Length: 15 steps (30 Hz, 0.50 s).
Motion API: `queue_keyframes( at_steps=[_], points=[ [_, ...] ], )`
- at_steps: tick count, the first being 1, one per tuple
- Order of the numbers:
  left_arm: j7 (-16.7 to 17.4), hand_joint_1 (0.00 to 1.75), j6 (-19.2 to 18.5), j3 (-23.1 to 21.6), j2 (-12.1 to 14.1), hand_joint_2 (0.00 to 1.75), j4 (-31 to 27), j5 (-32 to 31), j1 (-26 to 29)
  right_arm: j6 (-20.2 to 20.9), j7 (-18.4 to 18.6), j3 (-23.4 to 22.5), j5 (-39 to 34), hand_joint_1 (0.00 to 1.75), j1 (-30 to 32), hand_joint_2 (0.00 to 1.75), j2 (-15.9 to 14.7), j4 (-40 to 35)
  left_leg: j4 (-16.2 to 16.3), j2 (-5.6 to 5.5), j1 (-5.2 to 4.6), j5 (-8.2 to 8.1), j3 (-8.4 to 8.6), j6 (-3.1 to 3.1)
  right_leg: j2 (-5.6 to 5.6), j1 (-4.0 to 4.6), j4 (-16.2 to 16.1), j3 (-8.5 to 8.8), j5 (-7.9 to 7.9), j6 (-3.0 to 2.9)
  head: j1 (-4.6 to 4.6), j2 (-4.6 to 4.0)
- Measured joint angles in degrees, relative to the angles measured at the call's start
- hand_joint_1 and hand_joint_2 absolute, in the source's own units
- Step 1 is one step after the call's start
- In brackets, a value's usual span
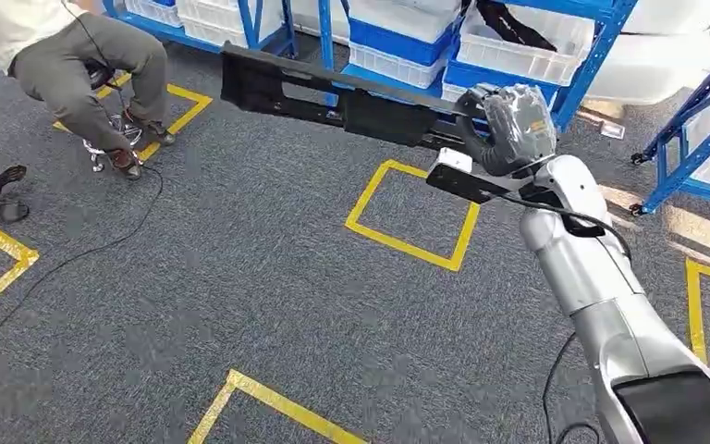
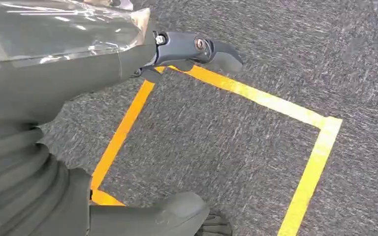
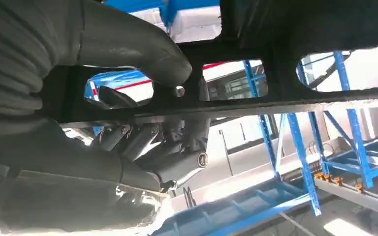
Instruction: Take the parts from the cabinet and place them on the table.
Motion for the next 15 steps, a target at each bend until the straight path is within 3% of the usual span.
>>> queue_keyframes(
  at_steps=[2, 3, 4, 5, 7, 8, 9, 10, 13, 14, 15],
  points=[
    [-0.1, 0.0, 0.0, 0.0, 0.0, 1.75, 0.0, 0.0, -0.1, -0.2, 0.2, 0.0, 0.3, 1.75, 0.5, 1.75, 0.2, -0.1, 9.1, 0.36, 0.07, -4.53, -3.7, -0.3, -1.0, 0.33, 0.0, -0.24, 0.21, -0.43, -0.02, 0.0],
    [-0.2, 0.0, 0.0, 0.0, 0.0, 1.75, 0.0, -0.1, -0.1, -0.2, 0.3, 0.0, 0.4, 1.75, 1.0, 1.75, 0.2, -0.1, 12.8, 0.38, 0.09, -5.74, -5.16, -0.43, -1.54, 0.45, 0.0, -0.34, 0.21, -0.42, -0.06, 0.0],
    [-0.2, 0.0, 0.0, 0.0, 0.1, 1.75, 0.0, -0.1, 0.0, -0.2, 0.3, 0.0, 0.4, 1.75, 1.3, 1.75, 0.3, -0.1, 13.7, 0.41, 0.1, -5.66, -5.35, -0.52, -2.01, 0.55, 0.0, -0.35, 0.21, -0.42, 0.02, 0.0],
    [-0.2, 0.0, 0.0, 0.0, 0.1, 1.75, 0.0, -0.1, 0.0, -0.2, 0.3, 0.0, 0.4, 1.75, 1.8, 1.75, 0.4, -0.1, 11.5, 0.58, 0.11, -4.25, -3.93, -0.53, -2.68, 0.55, 0.1, -0.35, 0.21, -0.41, -0.06, 0.0],
    [-0.2, 0.0, 0.2, 0.0, 0.3, 1.75, 0.0, -0.1, -0.1, -0.2, 0.3, 0.0, 0.4, 1.75, 1.9, 1.75, 0.5, -0.2, 2.4, 2.08, 0.13, -0.38, 1.34, -0.42, -3.64, 0.55, 0.2, -0.33, 0.17, -0.37, -0.06, 0.0],
    [-0.3, 0.0, 0.2, 0.0, 0.3, 1.75, 0.0, -0.1, -0.2, -0.2, 0.3, 0.0, 0.4, 1.75, 1.8, 1.75, 0.5, -0.3, -2.4, 4.66, 0.09, 0.28, 3.9, -0.37, -4.2, 0.77, 0.3, -0.35, 0.04, -0.19, -0.04, 0.0],
    [-0.3, 0.0, 0.2, 0.0, 0.2, 1.75, 0.0, -0.1, -0.2, -0.2, 0.3, -0.1, 0.4, 1.75, 1.7, 1.75, 0.4, -0.5, -2.9, 4.99, -0.37, 0.22, 4.06, 0.15, -4.37, 1.69, 0.6, -0.77, -0.17, 0.11, -0.11, 0.0],
    [-0.3, 0.0, 0.3, 0.0, 0.2, 1.75, 0.0, -0.1, -0.3, -0.2, 0.3, -0.1, 0.5, 1.75, 1.7, 1.75, 0.4, -0.5, -3.0, 4.04, -0.31, 0.43, 3.75, 0.75, -4.75, 1.62, 0.5, -0.74, -0.18, 0.24, 0.18, 0.0],
    [-0.3, 0.0, 0.5, 0.2, 0.3, 1.75, 0.0, 0.0, -0.2, -0.5, 0.4, -0.1, 1.1, 1.75, 1.7, 1.75, 1.5, -0.6, -3.3, 2.69, -0.55, 0.92, 3.43, 1.71, -5.98, 2.08, 0.3, -0.63, -0.15, 0.95, 0.04, 0.0],
    [-0.3, 0.0, 0.5, 0.3, 0.3, 1.75, 0.0, 0.1, -0.1, -0.5, 0.5, -0.1, 1.5, 1.75, 1.8, 1.75, 1.5, -0.7, -3.7, 2.39, -0.3, 1.23, 3.62, 2.22, -4.59, 1.59, 1.2, -1.39, -0.89, 1.24, 0.18, 0.0],
    [-0.3, 0.0, 0.5, 0.4, 0.4, 1.75, 0.0, 0.1, -0.2, -0.6, 0.5, -0.1, 1.7, 1.75, 1.8, 1.75, 1.8, -0.7, -3.9, 1.97, -0.29, 1.47, 3.53, 2.59, -2.49, 1.37, 3.5, -2.31, -2.43, 1.05, 0.18, 0.0]
  ],
)
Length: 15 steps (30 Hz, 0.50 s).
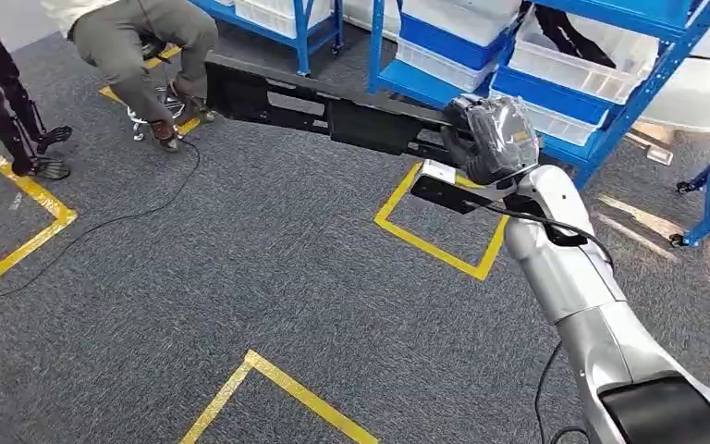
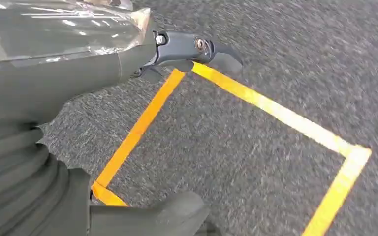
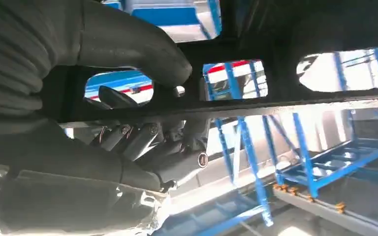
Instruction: Take the parts from the cabinet and place them on the table.
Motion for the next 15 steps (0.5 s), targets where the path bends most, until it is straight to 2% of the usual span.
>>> queue_keyframes(
  at_steps=[1, 2, 3, 4, 5, 6, 7, 8, 9, 11, 13, 14, 15],
  points=[
    [0.1, 0.0, 0.0, 0.1, 0.1, 1.75, 0.0, 0.1, -0.1, -0.1, 0.1, 0.0, 0.3, 1.75, 0.0, 1.75, 0.3, 0.0, 0.0, -0.39, 0.02, 0.19, -0.24, 0.29, 1.29, -0.21, 4.9, -2.16, -2.22, -0.31, 0.15, 0.0],
    [0.2, 0.0, 0.1, 0.2, 0.2, 1.75, 0.0, 0.1, -0.1, -0.1, 0.1, 0.0, 0.6, 1.75, 0.0, 1.75, 0.4, 0.0, 0.0, -0.9, 0.01, 0.3, -0.4, 0.44, 1.81, -0.26, 9.0, -3.99, -3.73, -0.42, 0.17, 0.0],
    [0.2, 0.0, 0.2, 0.3, 0.2, 1.75, 0.0, 0.2, -0.1, 0.0, 0.2, 0.1, 1.0, 1.75, 0.1, 1.75, 0.7, 0.0, 0.0, -1.54, -0.07, 0.37, -0.56, 0.5, 2.05, -0.26, 12.9, -5.71, -4.86, -0.35, 0.13, 0.0],
    [0.4, 0.0, 0.3, 0.5, 0.2, 1.75, 0.0, 0.4, -0.1, 0.0, 0.2, 0.3, 1.4, 1.75, 0.2, 1.75, 1.2, 0.2, 0.0, -2.19, -0.14, 0.49, -0.69, 0.59, 2.15, -0.25, 14.3, -6.36, -4.92, -0.1, 0.15, 0.0],
    [0.4, 0.0, 0.4, 0.7, 0.2, 1.75, 0.0, 0.6, 0.0, 0.1, 0.2, 0.4, 1.6, 1.75, 0.1, 1.75, 1.5, 0.3, 0.0, -2.73, -0.21, 0.63, -0.76, 0.61, 2.26, -0.19, 13.1, -5.71, -4.13, 0.12, 0.19, 0.0],
    [0.4, 0.0, 0.5, 1.0, 0.2, 1.75, 0.0, 0.8, 0.0, 0.1, 0.3, 0.5, 1.9, 1.75, 0.1, 1.75, 2.1, 0.4, 0.0, -3.3, -0.26, 0.75, -0.77, 0.54, 2.47, -0.13, 9.6, -3.96, -2.63, 0.32, 0.15, 0.0],
    [0.4, 0.0, 0.6, 1.1, 0.2, 1.75, 0.0, 0.9, 0.0, 0.1, 0.4, 0.5, 2.0, 1.75, -0.1, 1.75, 2.7, 0.4, 0.0, -3.86, -0.32, 0.88, -0.76, 0.49, 3.09, 0.02, 4.1, -1.21, -0.44, 0.35, 0.19, 0.0],
    [0.4, 0.0, 0.7, 1.2, 0.1, 1.75, 0.0, 1.1, 0.0, 0.0, 0.4, 0.7, 2.3, 1.75, -0.4, 1.75, 3.2, 0.5, 0.0, -4.3, -0.34, 1.05, -0.77, 0.37, 4.53, 0.41, -1.1, 1.24, 1.36, -0.03, 0.15, 0.0],
    [0.4, 0.0, 0.8, 1.3, -0.3, 1.75, 0.0, 1.2, 0.0, 0.0, 0.5, 0.8, 2.4, 1.75, -0.8, 1.75, 3.6, 0.5, 0.1, -4.57, -0.13, 1.3, -1.12, 0.1, 5.95, 0.7, -3.6, 2.42, 1.48, -0.79, 0.0, 0.0],
    [0.4, 0.0, 1.1, 1.7, -0.4, 1.75, 0.0, 1.2, 0.0, 0.0, 0.6, 1.0, 2.9, 1.75, -1.5, 1.75, 4.7, 0.5, -0.1, -5.17, 0.12, 1.79, -1.58, -0.65, 4.84, 1.37, -3.7, 2.29, 2.05, -1.19, -0.13, 0.0],
    [0.5, 0.0, 1.1, 2.0, -0.6, 1.75, 0.0, 1.2, 0.2, 0.0, 0.7, 1.2, 3.0, 1.75, -1.5, 1.75, 5.5, 0.5, -0.6, -6.11, 0.23, 2.31, -1.39, -1.46, 4.08, 1.47, -4.6, 2.65, 2.6, -1.83, -0.02, 0.0],
    [0.5, 0.0, 1.1, 2.1, -0.5, 1.75, 0.0, 1.2, 0.2, 0.0, 0.8, 1.2, 3.1, 1.75, -1.5, 1.75, 5.8, 0.5, 0.0, -5.19, 0.38, 2.02, -1.67, -1.29, 3.36, -0.79, -6.0, 3.57, 3.56, -2.11, -0.28, 0.0],
    [0.5, 0.0, 1.1, 2.1, -0.5, 1.75, 0.0, 1.2, 0.2, 0.0, 0.8, 1.2, 3.1, 1.75, -1.6, 1.75, 6.0, 0.5, 1.5, -3.35, -0.04, 0.33, -2.39, -1.48, 2.77, -0.29, -6.6, 3.79, 3.85, -2.22, -0.24, 0.0]
  ],
)
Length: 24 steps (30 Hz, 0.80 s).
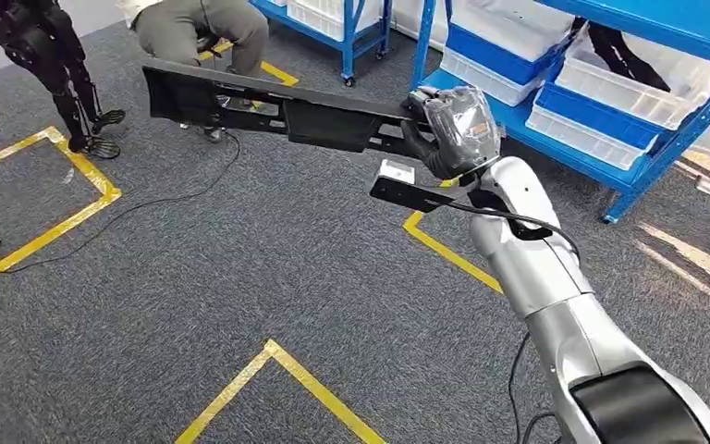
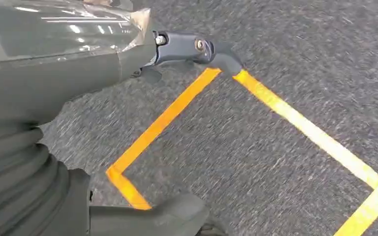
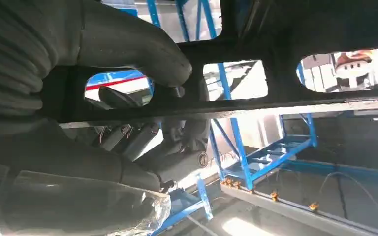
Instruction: Take the parts from the cabinet and place them on the table.
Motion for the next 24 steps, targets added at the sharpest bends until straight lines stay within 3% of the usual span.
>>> queue_keyframes(
  at_steps=[1, 3, 4, 5, 6, 7, 8, 9, 10, 11, 12, 14, 15, 16, 18, 19, 20, 21, 23, 24],
  points=[
    [0.1, 0.0, 0.0, 0.1, 0.0, 1.75, 0.0, 0.0, 0.0, 0.0, 0.0, 0.0, 0.0, 1.75, -0.1, 1.75, 0.1, 0.0, 3.9, 0.9, 0.23, -2.65, -1.61, -0.31, -0.54, -0.03, 0.0, -0.04, 0.27, -0.68, -0.31, 0.0],
    [0.2, 0.0, 0.0, 0.3, 0.0, 1.75, 0.0, 0.0, 0.0, 0.0, 0.0, 0.0, 0.2, 1.75, -0.1, 1.75, 0.4, 0.0, 12.3, 1.38, 0.78, -6.6, -5.07, -1.14, -1.55, -0.06, 0.0, -0.25, 0.3, -0.58, -0.31, 0.0],
    [0.2, 0.0, 0.0, 0.4, 0.1, 1.75, 0.0, 0.0, 0.0, 0.0, 0.0, 0.1, 0.2, 1.75, 0.0, 1.75, 0.5, 0.1, 14.8, 1.52, 1.21, -7.25, -6.08, -1.69, -2.12, -0.22, 0.0, -0.38, 0.37, -0.45, -0.22, 0.0],
    [0.2, 0.0, 0.0, 0.4, 0.1, 1.75, 0.0, 0.0, 0.0, 0.0, 0.0, 0.1, 0.2, 1.75, 0.1, 1.75, 0.6, 0.1, 14.3, 1.74, 1.71, -6.61, -5.67, -2.18, -2.56, -0.44, 0.1, -0.46, 0.44, -0.29, -0.26, 0.0],
    [0.2, 0.0, 0.0, 0.4, 0.2, 1.75, 0.0, 0.0, 0.0, 0.0, 0.0, 0.2, 0.2, 1.75, 0.2, 1.75, 0.7, 0.2, 11.7, 2.16, 2.26, -5.13, -4.08, -2.76, -3.09, -0.75, 0.3, -0.54, 0.36, -0.07, -0.24, 0.0],
    [0.3, 0.0, 0.1, 0.4, 0.3, 1.75, 0.0, 0.0, 0.0, 0.0, 0.0, 0.2, 0.2, 1.75, 0.2, 1.75, 0.8, 0.2, 7.1, 2.81, 2.9, -3.06, -1.29, -3.48, -3.51, -1.22, 0.7, -0.65, 0.11, 0.59, -0.24, 0.0],
    [0.4, 0.0, 0.1, 0.4, 0.3, 1.75, 0.0, 0.0, 0.0, 0.0, 0.0, 0.2, 0.2, 1.75, 0.0, 1.75, 0.9, 0.2, 2.1, 4.23, 3.62, -1.26, 1.86, -4.45, -3.95, -1.57, 1.8, -0.96, -0.48, 1.47, -0.26, 0.0],
    [0.4, 0.0, 0.1, 0.4, -0.1, 1.75, 0.0, 0.0, -0.2, 0.0, 0.0, 0.2, 0.2, 1.75, -0.2, 1.75, 0.9, 0.2, 0.9, 5.68, 3.58, -2.24, 2.55, -5.33, -4.38, -1.33, 3.1, -1.94, -1.16, 2.47, -0.33, 0.0],
    [0.6, 0.0, 0.2, 0.4, -0.2, 1.75, 0.0, 0.0, -0.2, 0.0, 0.0, 0.1, 0.2, 1.75, -0.5, 1.75, 0.9, 0.2, 0.7, 4.67, 3.46, -1.92, 2.14, -3.71, -4.61, -0.82, 4.5, -3.08, -1.93, 3.05, -0.33, 0.0],
    [0.6, 0.0, 0.3, 0.4, -0.2, 1.75, 0.0, 0.0, -0.3, 0.0, 0.0, 0.1, 0.3, 1.75, -0.5, 1.75, 1.0, 0.2, 1.1, 4.41, 3.05, -1.81, 1.78, -2.7, -4.76, -1.05, 4.2, -2.67, -1.82, 3.34, 0.11, 0.0],
    [0.6, 0.0, 0.4, 0.5, -0.1, 1.75, 0.0, 0.0, -0.2, 0.0, -0.1, 0.1, 0.3, 1.75, -0.5, 1.75, 1.2, 0.3, 1.1, 3.89, 2.5, -1.73, 1.46, -2.26, -4.97, -0.5, 3.7, -2.38, -1.45, 3.79, 0.53, 0.0],
    [0.7, 0.0, 0.7, 0.7, 0.0, 1.75, 0.0, 0.0, -0.2, 0.0, -0.3, 0.1, 0.2, 1.75, -0.4, 1.75, 1.3, 0.5, 0.9, 3.03, 2.09, -1.32, 1.24, -1.06, -5.08, -1.54, 4.0, -2.86, -1.65, 4.26, 0.55, 0.0],
    [0.8, 0.0, 0.7, 0.7, 0.0, 1.75, 0.0, 0.0, -0.2, 0.0, -0.3, 0.1, 0.2, 1.75, -0.3, 1.75, 1.3, 0.6, 0.8, 2.78, 2.06, -1.2, 1.19, -0.65, -3.36, -1.62, 5.2, -3.25, -2.75, 4.05, 0.59, 0.0],
    [0.8, 0.0, 0.8, 0.7, 0.1, 1.75, 0.0, 0.0, -0.1, 0.0, -0.4, 0.1, 0.2, 1.75, -0.4, 1.75, 1.2, 0.6, 0.8, 2.34, 1.95, -1.06, 1.1, -0.43, -2.05, -1.68, 8.3, -4.54, -4.6, 3.52, 0.52, 0.0],
    [0.8, 0.0, 0.8, 0.8, 0.1, 1.75, 0.0, 0.0, -0.2, 0.0, -0.5, 0.0, 0.2, 1.75, -0.4, 1.75, 1.1, 0.9, 0.7, 1.5, 1.66, -0.84, 0.76, -0.08, -0.97, -1.43, 17.5, -9.04, -8.34, 2.73, 0.63, 0.0],
    [0.8, 0.0, 0.7, 0.8, 0.1, 1.75, 0.0, 0.0, -0.2, 0.0, -0.5, 0.0, 0.2, 1.75, -0.3, 1.75, 1.1, 1.0, 0.7, 0.97, 1.37, -0.75, 0.62, 0.06, -0.66, -1.01, 21.3, -10.95, -9.39, 2.59, 0.57, 0.0],
    [0.8, 0.0, 0.7, 0.7, 0.0, 1.75, 0.0, 0.0, -0.1, 0.0, -0.5, 0.0, 0.2, 1.75, -0.2, 1.75, 1.1, 1.1, 0.7, 0.4, 1.11, -0.66, 0.56, 0.19, -0.42, -0.66, 22.0, -11.42, -9.17, 2.55, 0.57, 0.0],
    [0.7, 0.0, 0.7, 0.7, 0.0, 1.75, 0.0, -0.1, -0.1, 0.0, -0.6, 0.0, 0.2, 1.75, -0.1, 1.75, 1.0, 1.2, 0.7, -0.12, 0.89, -0.6, 0.56, 0.28, -0.22, -0.27, 20.1, -10.58, -8.09, 2.45, 0.55, 0.0],
    [0.7, 0.0, 0.6, 0.8, 0.0, 1.75, 0.0, -0.1, -0.1, 0.0, -0.6, 0.0, 0.3, 1.75, -0.4, 1.75, 0.9, 1.2, 0.7, -1.22, 0.68, -0.46, 0.66, 0.46, 0.71, 0.88, 10.5, -6.01, -3.9, 2.11, 0.52, 0.0],
    [0.7, 0.0, 0.6, 0.8, -0.2, 1.75, 0.0, -0.1, -0.1, 0.0, -0.7, -0.1, 0.3, 1.75, -0.6, 1.75, 0.9, 1.2, 0.6, -1.49, 0.86, -0.33, 0.55, 0.58, 2.7, 1.39, 5.7, -3.73, -2.13, 1.59, 0.57, 0.0]
  ],
)
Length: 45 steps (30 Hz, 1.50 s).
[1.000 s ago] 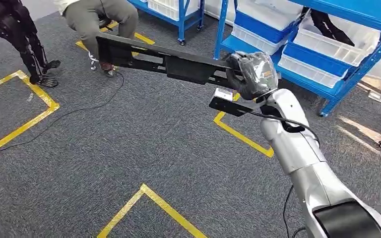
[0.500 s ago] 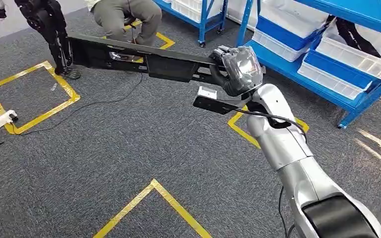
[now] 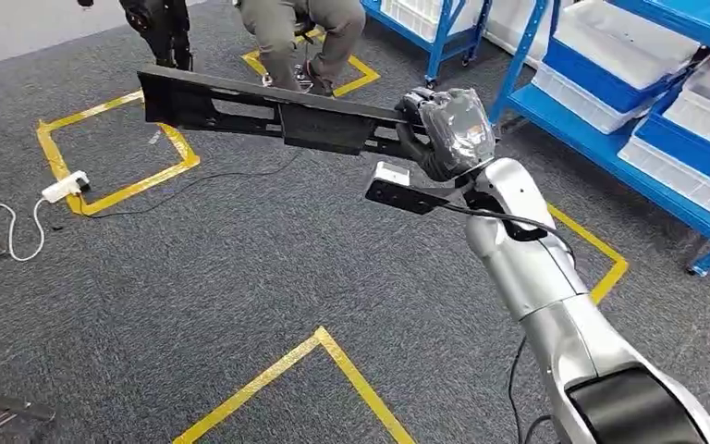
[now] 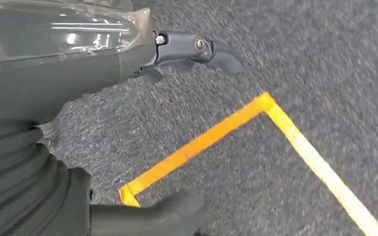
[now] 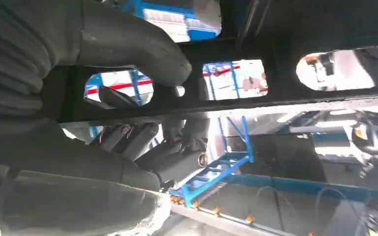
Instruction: Take the parts from the cabinet and place them on the table.
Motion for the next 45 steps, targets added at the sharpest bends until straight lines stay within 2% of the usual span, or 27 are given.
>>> queue_keyframes(
  at_steps=[1, 3, 5, 6, 7, 9, 11, 13, 15, 16, 17, 20, 21, 23, 26, 28, 30, 31, 32, 35, 36, 37, 38, 39, 41, 43, 45],
  points=[
    [0.0, 0.0, 0.0, 0.0, 0.0, 1.75, 0.0, 0.0, -0.1, 0.0, 0.0, -0.1, 0.0, 1.75, -0.2, 1.75, 0.0, 0.0, 0.1, -0.44, -0.32, 0.13, -0.07, -0.13, 0.54, 0.02, -1.0, 0.14, 0.32, -0.54, -0.15, 0.0],
    [0.0, 0.0, 0.0, 0.0, -0.2, 1.75, 0.0, -0.1, -0.1, 0.0, 0.0, -0.1, 0.0, 1.75, -0.3, 1.75, 0.0, 0.0, -0.4, -1.27, -0.13, 0.49, -0.1, -0.65, -0.23, 0.79, -1.2, 0.22, 0.58, -1.0, 0.17, 0.0],
    [0.1, 0.0, 0.0, 0.0, -0.2, 1.75, 0.0, -0.2, 0.1, 0.0, 0.0, -0.1, 0.1, 1.75, -0.3, 1.75, 0.2, 0.0, -0.9, -2.24, -0.42, 1.1, -0.17, -1.41, -1.28, 0.39, -2.2, 1.01, 1.43, -1.58, 0.17, 0.0],
    [0.2, 0.0, 0.0, 0.0, -0.1, 1.75, 0.0, -0.2, 0.2, 0.0, 0.0, -0.1, 0.1, 1.75, -0.3, 1.75, 0.3, 0.0, 0.1, -0.5, -0.46, 0.38, -0.66, -1.15, -2.02, -0.66, -2.9, 1.37, 2.02, -1.64, 0.09, 0.0],
    [0.2, 0.0, 0.0, 0.0, -0.1, 1.75, 0.0, -0.2, 0.2, 0.1, 0.0, -0.1, 0.2, 1.75, -0.3, 1.75, 0.4, 0.0, 2.0, 1.57, -0.82, -1.41, -1.49, -1.33, -2.2, -0.5, -3.2, 1.35, 2.18, -2.33, 0.0, 0.0],
    [0.3, 0.0, 0.0, 0.1, 0.1, 1.75, 0.0, -0.2, 0.0, 0.1, 0.0, -0.1, 0.1, 1.75, -0.3, 1.75, 0.4, 0.0, 9.6, 2.98, -0.63, -5.8, -4.74, -1.87, -3.1, -0.24, -3.1, 1.24, 2.17, -2.6, -0.15, 0.0],
    [0.3, 0.0, 0.0, 0.1, 0.2, 1.75, 0.0, -0.2, 0.1, 0.4, 0.0, 0.0, 0.2, 1.75, 0.0, 1.75, 0.4, 0.0, 14.5, 3.28, -0.56, -7.36, -6.76, -2.3, -4.16, -0.2, -3.0, 1.04, 2.17, -2.6, -0.2, 0.0],
    [0.4, 0.0, 0.0, 0.3, 0.4, 1.75, 0.0, -0.2, 0.1, 0.5, 0.0, 0.0, 0.4, 1.75, 0.2, 1.75, 0.4, 0.0, 9.9, 3.81, -0.23, -4.37, -3.84, -2.72, -5.1, -0.24, -2.9, 0.96, 2.14, -2.56, -0.2, 0.0],
    [0.4, 0.0, 0.0, 0.5, 0.5, 1.75, 0.0, -0.2, 0.0, 0.7, 0.0, 0.0, 0.4, 1.75, 0.1, 1.75, 0.4, 0.0, -0.1, 5.89, 0.04, -1.28, 1.82, -2.96, -5.96, -0.29, -2.4, 0.93, 1.76, -2.11, -0.15, 0.0],
    [0.4, 0.0, 0.0, 0.5, 0.3, 1.75, 0.0, -0.2, -0.1, 0.7, 0.0, 0.0, 0.4, 1.75, 0.0, 1.75, 0.4, 0.0, 0.2, 6.1, -0.47, -1.62, 1.93, -2.45, -6.2, 0.52, -2.2, 0.54, 1.6, -1.82, -0.22, 0.0],
    [0.4, 0.0, 0.1, 0.5, 0.3, 1.75, 0.0, -0.2, -0.1, 0.8, 0.0, 0.0, 0.5, 1.75, 0.0, 1.75, 0.4, 0.0, -0.3, 5.48, -0.5, -1.27, 1.81, -1.49, -6.33, 0.4, -1.8, 0.42, 1.44, -1.62, -0.02, 0.0],
    [0.4, 0.0, 0.1, 0.5, 0.4, 1.75, 0.0, -0.2, 0.0, 0.9, 0.0, 0.0, 0.5, 1.75, -0.1, 1.75, 0.5, 0.0, -0.6, 4.47, -0.66, -0.86, 1.55, -0.44, -7.22, 0.43, -1.9, 0.47, 1.48, -1.14, -0.13, 0.0],
    [0.4, 0.0, 0.1, 0.5, 0.4, 1.75, 0.0, -0.1, 0.0, 0.9, 0.0, 0.0, 0.5, 1.75, -0.1, 1.75, 0.5, 0.0, -1.0, 4.25, -0.33, -0.55, 1.73, 0.07, -6.52, 0.19, -1.4, -0.29, 0.97, -0.78, -0.13, 0.0],
    [0.3, 0.0, 0.1, 0.6, 0.4, 1.75, 0.0, -0.1, -0.1, 0.9, 0.0, 0.0, 0.4, 1.75, -0.2, 1.75, 0.4, 0.0, -1.2, 3.69, -0.32, -0.18, 1.5, 0.66, -3.88, -0.47, 4.4, -2.75, -2.22, -0.75, 0.0, 0.0],
    [0.3, 0.0, 0.0, 0.6, 0.4, 1.75, 0.0, 0.0, -0.1, 1.1, 0.0, 0.0, 0.5, 1.75, 0.1, 1.75, 0.2, 0.3, -1.2, 2.48, -0.34, 0.01, 1.02, 0.87, -3.33, -1.03, 16.2, -8.01, -6.14, -0.44, 0.04, 0.0],
    [0.3, 0.0, 0.0, 0.7, 0.4, 1.75, 0.0, 0.1, 0.0, 1.2, 0.0, 0.0, 0.5, 1.75, 0.2, 1.75, 0.2, 0.5, -1.2, 1.58, -0.32, 0.14, 0.95, 0.85, -3.2, -1.38, 13.1, -6.4, -4.42, 0.37, 0.06, 0.0],
    [0.3, 0.0, -0.1, 0.8, 0.3, 1.75, 0.0, 0.1, -0.1, 1.2, 0.0, 0.1, 0.6, 1.75, -0.1, 1.75, 0.2, 0.5, -1.2, 0.51, -0.19, 0.36, 1.0, 0.5, -2.08, -1.83, 2.2, -0.82, -0.21, 1.21, 0.07, 0.0],
    [0.3, 0.0, -0.1, 0.9, 0.2, 1.75, 0.0, 0.1, -0.1, 1.2, 0.0, 0.1, 0.6, 1.75, -0.2, 1.75, 0.2, 0.5, -1.2, 0.21, -0.09, 0.47, 0.86, 0.32, -0.27, -2.02, -1.5, 0.75, 0.29, 1.15, 0.09, 0.0],
    [0.3, 0.0, -0.1, 1.0, 0.2, 1.75, 0.0, 0.1, -0.1, 1.2, 0.0, 0.1, 0.6, 1.75, -0.4, 1.75, 0.2, 0.5, -1.2, -0.25, -0.32, 0.7, 0.55, -0.17, -0.65, -1.26, -1.7, 1.28, 0.45, 0.98, -0.02, 0.0],
    [0.3, 0.0, -0.3, 1.1, 0.0, 1.75, 0.0, 0.2, 0.0, 1.2, 0.0, 0.2, 0.6, 1.75, -0.4, 1.75, 0.3, 0.5, -1.6, -0.97, 0.02, 1.31, 0.36, -1.12, -1.5, -0.79, -1.5, 0.8, 0.76, 0.48, 0.02, 0.0],
    [0.3, 0.0, -0.3, 1.1, 0.0, 1.75, 0.0, 0.2, 0.0, 1.3, 0.0, 0.2, 0.6, 1.75, -0.5, 1.75, 0.3, 0.6, -1.4, -0.99, 0.05, 1.21, 0.22, -1.41, -2.18, -1.75, -2.2, 1.05, 1.26, -0.25, -0.04, 0.0],
    [0.3, 0.0, -0.4, 1.2, 0.1, 1.75, 0.0, 0.2, 0.0, 1.4, 0.1, 0.2, 0.7, 1.75, -0.7, 1.75, 0.6, 0.6, -0.1, 1.32, -0.05, 0.03, -0.42, -1.34, -2.71, -1.83, -2.4, 1.12, 1.59, -0.74, -0.02, 0.0],
    [0.3, 0.0, -0.4, 1.3, 0.1, 1.75, 0.0, 0.2, 0.0, 1.5, 0.1, 0.2, 0.7, 1.75, -0.9, 1.75, 0.8, 0.6, 2.3, 2.47, -0.24, -1.84, -1.42, -1.31, -2.82, -1.78, -2.4, 1.0, 1.67, -1.25, -0.11, 0.0],
    [0.3, 0.0, -0.4, 1.4, 0.0, 1.75, 0.0, 0.2, 0.0, 1.6, 0.1, 0.2, 0.7, 1.75, -1.1, 1.75, 0.9, 0.7, 7.6, 3.03, -0.2, -4.78, -3.65, -1.38, -3.28, -1.45, -2.4, 0.95, 1.7, -1.74, -0.13, 0.0],
    [0.3, 0.0, -0.5, 1.4, -0.1, 1.75, 0.0, 0.2, 0.0, 1.9, 0.1, 0.3, 0.7, 1.75, -1.1, 1.75, 0.9, 0.9, 15.0, 3.11, -0.2, -7.5, -6.73, -1.51, -4.23, -1.05, -2.4, 0.92, 1.67, -1.78, -0.15, 0.0],
    [0.3, 0.0, -0.5, 1.4, -0.1, 1.75, 0.0, 0.2, 0.0, 1.8, 0.0, 0.5, 0.9, 1.75, -1.0, 1.75, 0.9, 1.3, 13.9, 3.32, -0.21, -5.96, -5.87, -1.48, -5.21, -0.81, -2.4, 0.91, 1.66, -1.76, -0.15, 0.0],
    [0.3, 0.0, -0.5, 1.4, 0.0, 1.75, 0.0, 0.2, 0.0, 1.7, 0.0, 0.5, 0.8, 1.75, -1.2, 1.75, 0.9, 1.5, 4.9, 4.32, -0.23, -1.92, -0.71, -1.17, -6.01, -0.77, -2.3, 0.99, 1.6, -1.74, -0.15, 0.0]
  ],
)
